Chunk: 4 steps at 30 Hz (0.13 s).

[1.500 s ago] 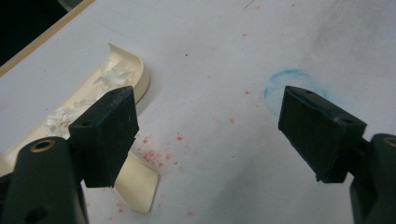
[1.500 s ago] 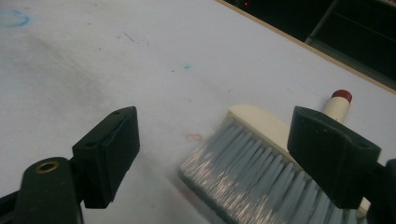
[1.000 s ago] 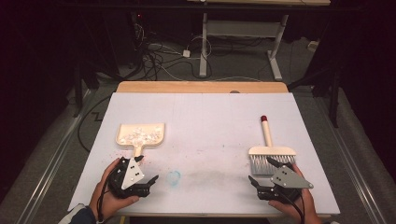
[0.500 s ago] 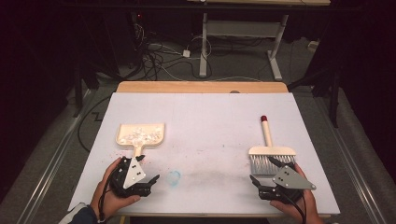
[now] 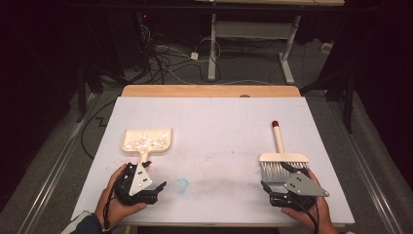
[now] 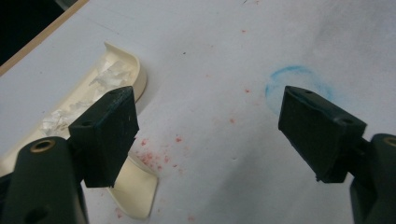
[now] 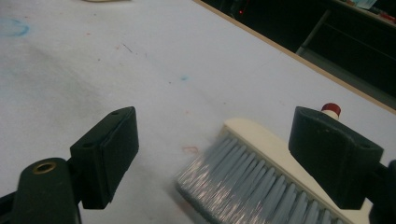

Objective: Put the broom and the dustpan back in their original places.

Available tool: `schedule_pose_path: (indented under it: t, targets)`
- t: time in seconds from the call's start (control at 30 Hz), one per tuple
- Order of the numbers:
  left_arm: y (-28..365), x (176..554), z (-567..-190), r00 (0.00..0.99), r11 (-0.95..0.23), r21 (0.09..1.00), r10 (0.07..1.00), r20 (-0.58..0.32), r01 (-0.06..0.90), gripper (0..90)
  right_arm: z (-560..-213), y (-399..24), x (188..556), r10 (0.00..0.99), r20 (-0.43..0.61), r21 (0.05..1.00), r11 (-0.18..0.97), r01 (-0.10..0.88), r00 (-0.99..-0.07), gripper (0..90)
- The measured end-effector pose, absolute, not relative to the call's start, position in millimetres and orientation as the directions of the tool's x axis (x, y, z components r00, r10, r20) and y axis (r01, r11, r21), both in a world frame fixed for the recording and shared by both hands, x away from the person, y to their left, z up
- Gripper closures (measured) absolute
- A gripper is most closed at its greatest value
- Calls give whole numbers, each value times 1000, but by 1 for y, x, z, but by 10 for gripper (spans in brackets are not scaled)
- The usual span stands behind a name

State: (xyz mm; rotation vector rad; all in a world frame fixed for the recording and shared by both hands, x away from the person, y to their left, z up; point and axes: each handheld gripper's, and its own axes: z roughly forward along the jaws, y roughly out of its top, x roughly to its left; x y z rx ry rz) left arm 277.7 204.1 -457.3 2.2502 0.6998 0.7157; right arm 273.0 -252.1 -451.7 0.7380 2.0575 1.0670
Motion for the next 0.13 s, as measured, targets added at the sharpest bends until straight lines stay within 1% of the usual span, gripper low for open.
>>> schedule_pose_path:
  t: [0.13]
  targets:
    - [204,279,-458,709,-637,719,641,293,279,192,-452,-253,274,736,-322,846,506,168,-595,167]
